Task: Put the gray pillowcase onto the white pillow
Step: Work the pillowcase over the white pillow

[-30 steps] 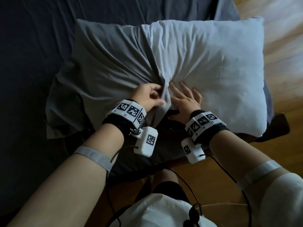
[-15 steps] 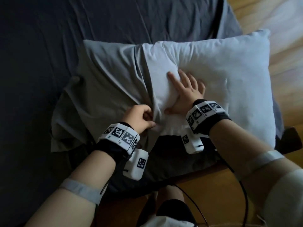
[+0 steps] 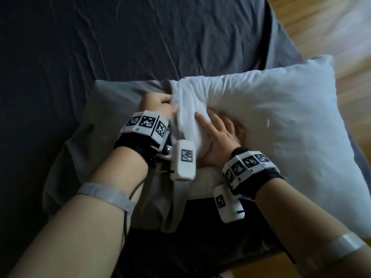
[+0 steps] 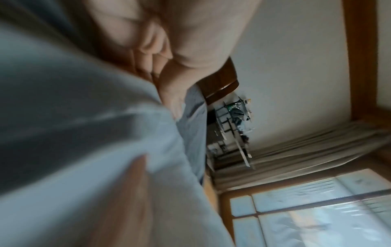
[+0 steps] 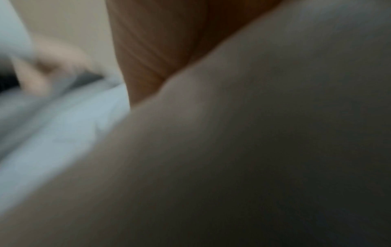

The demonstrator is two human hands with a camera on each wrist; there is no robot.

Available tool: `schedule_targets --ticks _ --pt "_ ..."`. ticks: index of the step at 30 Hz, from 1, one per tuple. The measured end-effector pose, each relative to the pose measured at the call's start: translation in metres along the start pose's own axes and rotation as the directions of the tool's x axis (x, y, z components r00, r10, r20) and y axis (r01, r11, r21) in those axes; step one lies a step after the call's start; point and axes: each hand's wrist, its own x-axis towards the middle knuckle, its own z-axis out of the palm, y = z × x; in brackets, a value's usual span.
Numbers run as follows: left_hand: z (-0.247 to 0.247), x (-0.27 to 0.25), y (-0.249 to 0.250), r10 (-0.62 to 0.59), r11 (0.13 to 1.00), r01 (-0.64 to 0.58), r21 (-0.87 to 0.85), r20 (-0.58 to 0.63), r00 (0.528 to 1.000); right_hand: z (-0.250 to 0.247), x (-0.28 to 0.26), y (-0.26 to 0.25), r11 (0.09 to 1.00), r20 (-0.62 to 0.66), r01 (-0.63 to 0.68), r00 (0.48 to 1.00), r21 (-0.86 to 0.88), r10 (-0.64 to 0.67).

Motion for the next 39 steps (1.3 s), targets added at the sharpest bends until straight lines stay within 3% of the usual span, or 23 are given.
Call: schedule_targets --ticks 2,4,8,15,18,21,29,33,39 --pt "0.021 -0.009 0.014 0.080 0.971 -0.030 -0.237 0.203 0.976 0.003 0.004 0.001 1.000 -0.012 0.003 1.000 -0.015 -0.003" --pt "0.034 -0.013 0.018 0.109 0.961 -0.017 -0.276 0.321 0.941 0.001 0.006 0.003 1.000 0.023 -0.007 1.000 -0.026 0.007" --pt "0.030 0.001 -0.006 0.017 0.968 0.057 -0.243 0.292 0.956 -0.019 0.008 0.003 0.999 0.056 0.020 0.998 0.036 -0.022" --pt "0.023 0.001 -0.021 -0.044 0.956 0.146 -0.256 0.366 0.929 -0.075 0.076 -0.001 0.997 -0.202 -0.049 0.979 -0.056 0.037" --pt "0.024 -0.009 -0.032 -0.011 0.941 0.132 -0.310 0.361 0.933 -0.081 0.091 0.005 0.975 -0.091 -0.127 0.990 -0.185 0.111" --pt "0.023 -0.021 -0.039 0.041 0.932 0.085 -0.352 0.334 0.942 -0.076 0.082 0.002 0.958 -0.016 -0.122 0.992 -0.259 0.122" --pt "-0.007 -0.101 -0.041 0.028 0.941 0.073 -0.331 0.291 0.956 -0.067 -0.013 -0.031 0.948 -0.146 -0.153 0.982 -0.281 0.115" --pt "-0.034 -0.153 -0.044 0.078 0.960 -0.006 -0.280 0.248 0.966 -0.065 -0.086 -0.053 0.959 -0.232 -0.177 0.965 -0.223 0.124" --pt "-0.074 -0.208 0.000 0.174 0.969 -0.185 -0.167 -0.076 0.982 -0.044 -0.186 -0.076 0.981 -0.316 -0.183 0.936 -0.065 0.153"
